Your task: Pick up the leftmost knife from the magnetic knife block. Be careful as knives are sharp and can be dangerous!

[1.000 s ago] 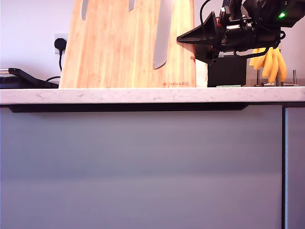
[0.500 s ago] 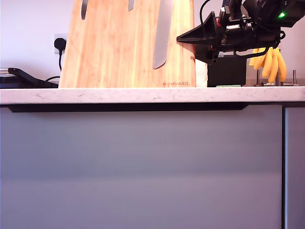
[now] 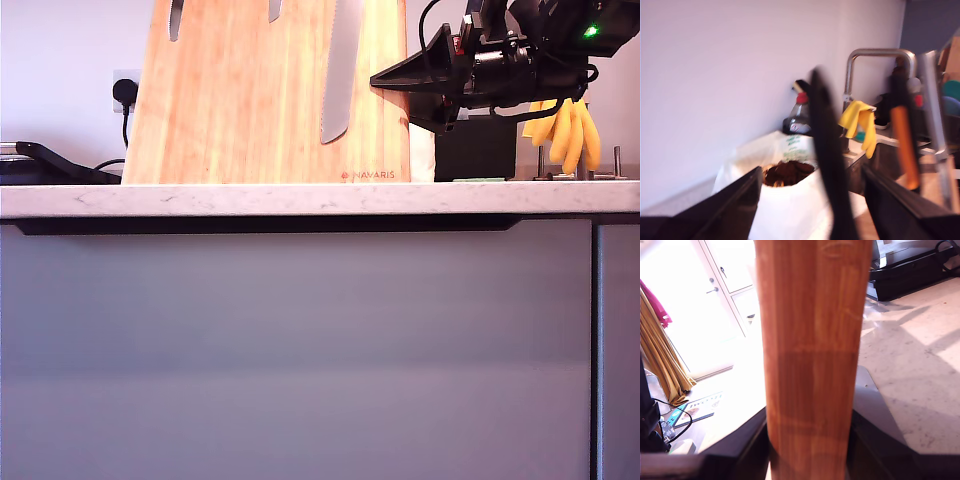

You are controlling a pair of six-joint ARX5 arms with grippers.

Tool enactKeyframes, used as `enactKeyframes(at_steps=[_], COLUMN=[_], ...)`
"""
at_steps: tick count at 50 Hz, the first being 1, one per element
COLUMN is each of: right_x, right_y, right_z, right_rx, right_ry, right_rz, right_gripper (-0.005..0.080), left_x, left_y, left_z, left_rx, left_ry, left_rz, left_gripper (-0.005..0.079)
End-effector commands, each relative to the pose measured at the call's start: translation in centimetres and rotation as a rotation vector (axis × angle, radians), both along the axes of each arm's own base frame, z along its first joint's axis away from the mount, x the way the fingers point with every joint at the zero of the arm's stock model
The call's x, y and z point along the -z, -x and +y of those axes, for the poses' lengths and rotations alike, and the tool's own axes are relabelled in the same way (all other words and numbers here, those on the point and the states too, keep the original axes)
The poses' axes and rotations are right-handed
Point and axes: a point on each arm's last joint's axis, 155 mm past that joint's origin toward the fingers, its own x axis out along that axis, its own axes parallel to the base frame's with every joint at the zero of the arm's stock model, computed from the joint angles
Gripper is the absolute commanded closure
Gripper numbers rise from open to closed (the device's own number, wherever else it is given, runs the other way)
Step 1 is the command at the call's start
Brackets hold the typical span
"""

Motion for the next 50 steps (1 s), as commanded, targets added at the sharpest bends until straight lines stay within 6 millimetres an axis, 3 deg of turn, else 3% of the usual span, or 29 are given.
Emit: enactKeyframes(at_steps=[1, 9, 20, 40, 50], right_x=[0.0, 0.0, 0.0, 0.0, 0.0], right_y=[0.2, 0.2, 0.2, 0.3, 0.3], right_z=[0.8, 0.8, 0.8, 1.1, 1.1], right_rx=[-0.018, -0.018, -0.018, -0.024, -0.024], right_ry=[0.002, 0.002, 0.003, 0.003, 0.003], right_rz=[-0.038, -0.036, -0.032, -0.030, -0.030], right_gripper=[0.0762, 0.0762, 0.0762, 0.0762, 0.0762], left_x=[0.6, 1.8, 1.7, 3.0, 4.3], left_y=[-0.9, -1.2, -0.6, -0.8, -1.5], left_z=[0.1, -0.8, -1.5, -2.4, -2.6], left_rx=[0.005, 0.057, 0.097, 0.139, 0.157], left_ry=[0.006, 0.015, 0.017, 0.042, 0.053], left_rz=[0.010, 0.038, 0.036, 0.111, 0.148], left_gripper=[0.0172, 0.0172, 0.0177, 0.0301, 0.0302])
